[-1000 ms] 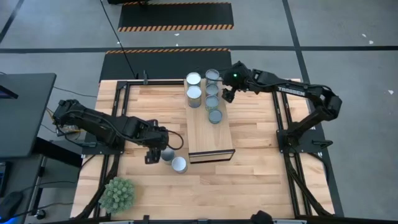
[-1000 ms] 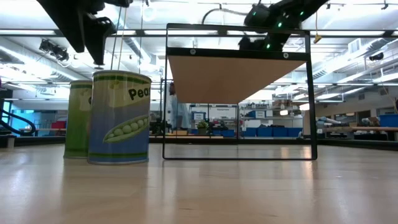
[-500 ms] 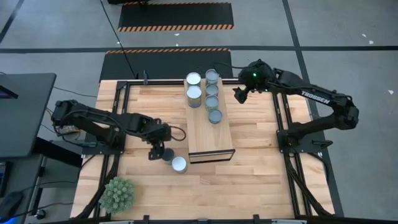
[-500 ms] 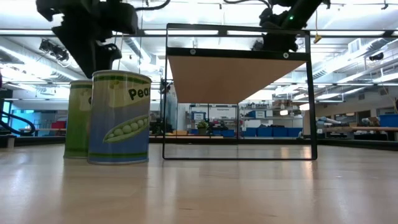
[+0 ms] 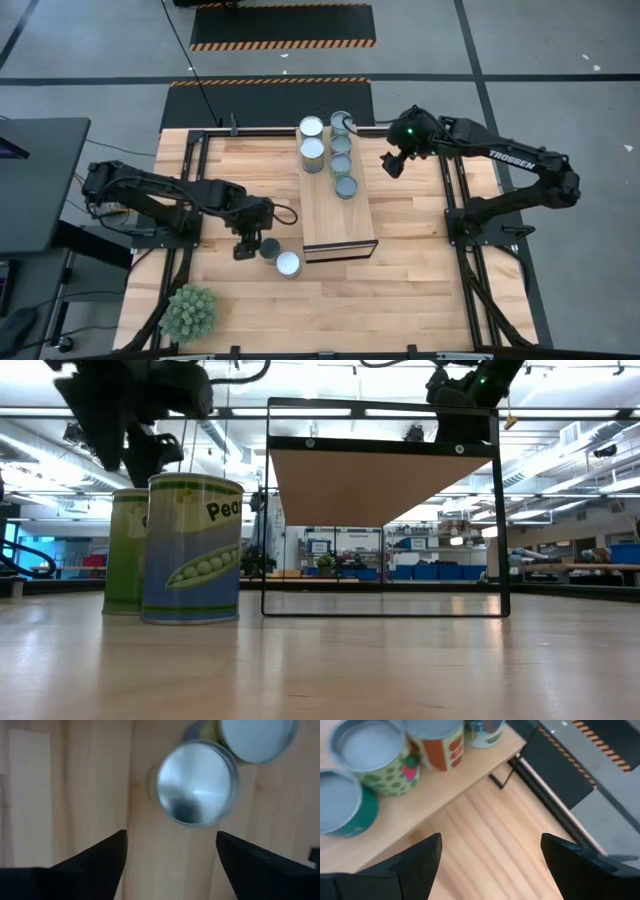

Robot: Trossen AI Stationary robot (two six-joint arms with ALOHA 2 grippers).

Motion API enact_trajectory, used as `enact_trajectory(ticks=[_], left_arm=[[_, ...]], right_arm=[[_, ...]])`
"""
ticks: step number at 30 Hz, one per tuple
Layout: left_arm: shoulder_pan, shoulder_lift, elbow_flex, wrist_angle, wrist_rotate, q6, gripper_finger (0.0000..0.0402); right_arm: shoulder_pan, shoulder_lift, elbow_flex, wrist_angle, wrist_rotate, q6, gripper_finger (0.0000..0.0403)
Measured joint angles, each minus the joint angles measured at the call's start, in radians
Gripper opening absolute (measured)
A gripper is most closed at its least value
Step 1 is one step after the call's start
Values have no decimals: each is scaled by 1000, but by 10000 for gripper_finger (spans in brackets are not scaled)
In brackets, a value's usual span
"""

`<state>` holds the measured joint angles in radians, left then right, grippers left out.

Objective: Pick and place cans onto a shelf
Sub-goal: Put the canned oranges on the shelf

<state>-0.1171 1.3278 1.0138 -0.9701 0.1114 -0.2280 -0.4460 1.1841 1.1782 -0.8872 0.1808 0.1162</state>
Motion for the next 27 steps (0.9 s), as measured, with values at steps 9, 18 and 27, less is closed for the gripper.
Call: enact_trajectory(ticks=[9,18,27], left_arm=[[-8,-14,28,54,49,64,319],[-7,-13,28,124,-63,95,319],[42,-3,-63,243,-54,55,278]], right_arm=[[115,-27,0,-78,-3,244,347],[258,-32,0,-104,120,374,347],[297,-31,0,-46,176,390,347]])
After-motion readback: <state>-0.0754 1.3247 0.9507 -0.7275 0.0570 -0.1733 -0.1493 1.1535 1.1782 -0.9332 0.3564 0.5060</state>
